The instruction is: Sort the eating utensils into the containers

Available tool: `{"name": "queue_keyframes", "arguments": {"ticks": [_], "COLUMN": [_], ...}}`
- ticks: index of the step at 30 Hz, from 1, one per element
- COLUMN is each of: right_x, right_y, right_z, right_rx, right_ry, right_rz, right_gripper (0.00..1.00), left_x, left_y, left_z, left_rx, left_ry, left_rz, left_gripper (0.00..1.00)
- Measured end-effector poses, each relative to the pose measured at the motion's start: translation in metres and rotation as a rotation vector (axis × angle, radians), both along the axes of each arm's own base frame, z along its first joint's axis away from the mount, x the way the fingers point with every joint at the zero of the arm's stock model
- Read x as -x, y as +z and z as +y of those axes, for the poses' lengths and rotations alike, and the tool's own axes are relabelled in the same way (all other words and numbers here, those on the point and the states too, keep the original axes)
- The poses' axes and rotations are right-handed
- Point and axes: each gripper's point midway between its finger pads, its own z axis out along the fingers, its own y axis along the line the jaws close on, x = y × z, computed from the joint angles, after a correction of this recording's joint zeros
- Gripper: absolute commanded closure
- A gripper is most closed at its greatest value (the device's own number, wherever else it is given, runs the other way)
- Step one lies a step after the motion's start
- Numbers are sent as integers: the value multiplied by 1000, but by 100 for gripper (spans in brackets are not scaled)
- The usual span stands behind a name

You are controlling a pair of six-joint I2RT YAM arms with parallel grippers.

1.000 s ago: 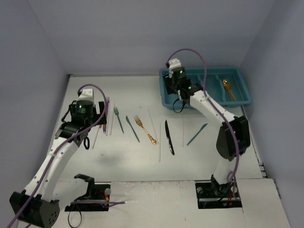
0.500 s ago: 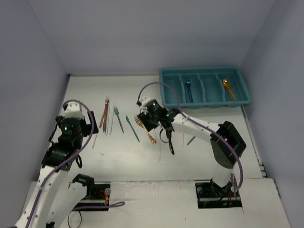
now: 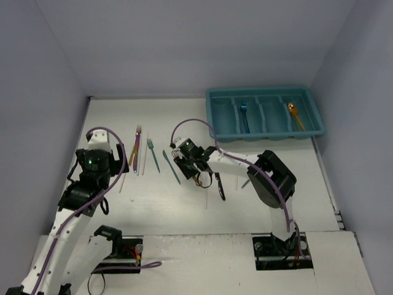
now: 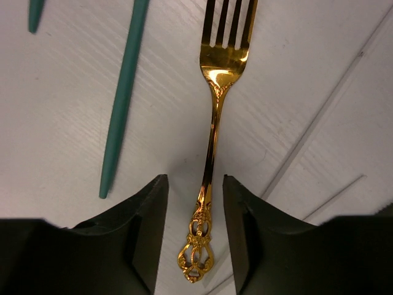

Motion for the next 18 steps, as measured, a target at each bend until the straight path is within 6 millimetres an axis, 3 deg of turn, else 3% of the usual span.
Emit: {"name": "queue_keyframes", "arguments": {"ticks": [6,11,18], "right_x": [-11,-18,-31], "right_y": [-6,-7,-5], "right_z": [10,13,14], "right_rx": [-6,-6,10], "right_ry": [-17,-33,-58], "right_rz": [-11,-30,-71], "right_gripper": [78,97,100], "left_x": [0,0,0], "left_y": [1,0,0], "left_z": [0,0,0], "left_rx": [0,0,0], "left_ry": [0,0,0], "left_rz": [-2,-1,1], "left_gripper": [10,10,10]}}
